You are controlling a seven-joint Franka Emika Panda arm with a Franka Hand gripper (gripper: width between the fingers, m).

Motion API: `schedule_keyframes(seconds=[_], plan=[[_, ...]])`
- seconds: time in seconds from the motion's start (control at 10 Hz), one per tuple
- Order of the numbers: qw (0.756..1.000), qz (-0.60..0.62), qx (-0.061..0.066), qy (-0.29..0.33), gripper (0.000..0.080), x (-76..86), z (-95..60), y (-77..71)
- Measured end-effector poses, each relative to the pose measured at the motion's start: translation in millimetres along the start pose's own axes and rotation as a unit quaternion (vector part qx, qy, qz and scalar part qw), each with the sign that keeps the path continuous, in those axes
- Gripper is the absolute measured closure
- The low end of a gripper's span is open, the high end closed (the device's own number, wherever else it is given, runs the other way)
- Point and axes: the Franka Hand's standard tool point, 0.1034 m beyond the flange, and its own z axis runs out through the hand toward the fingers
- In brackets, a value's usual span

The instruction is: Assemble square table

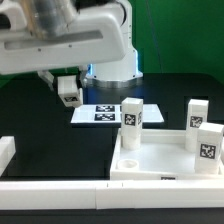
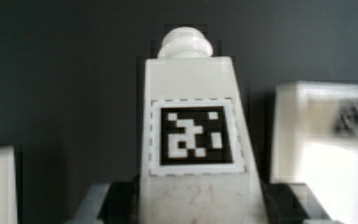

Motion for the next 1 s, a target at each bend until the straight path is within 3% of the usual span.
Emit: schedule_keyframes(seconds=[0.1, 0.5, 0.6, 0.7, 1.0], plan=[[1.0, 0.009, -0.006, 0.026, 0.0515, 5.3, -6.5, -7.8], [0.987, 0.009, -0.03, 0.156, 0.0514, 15.2, -5.9, 2.5], [0.978, 0.024, -0.033, 0.205, 0.0514, 11.7, 4.8, -2.9], [0.974, 0.031, -0.025, 0.223, 0.0514, 12.2, 9.7, -18.0], [0.941, 0.048, -0.024, 0.333, 0.0514, 40.9, -10.6, -51.1]])
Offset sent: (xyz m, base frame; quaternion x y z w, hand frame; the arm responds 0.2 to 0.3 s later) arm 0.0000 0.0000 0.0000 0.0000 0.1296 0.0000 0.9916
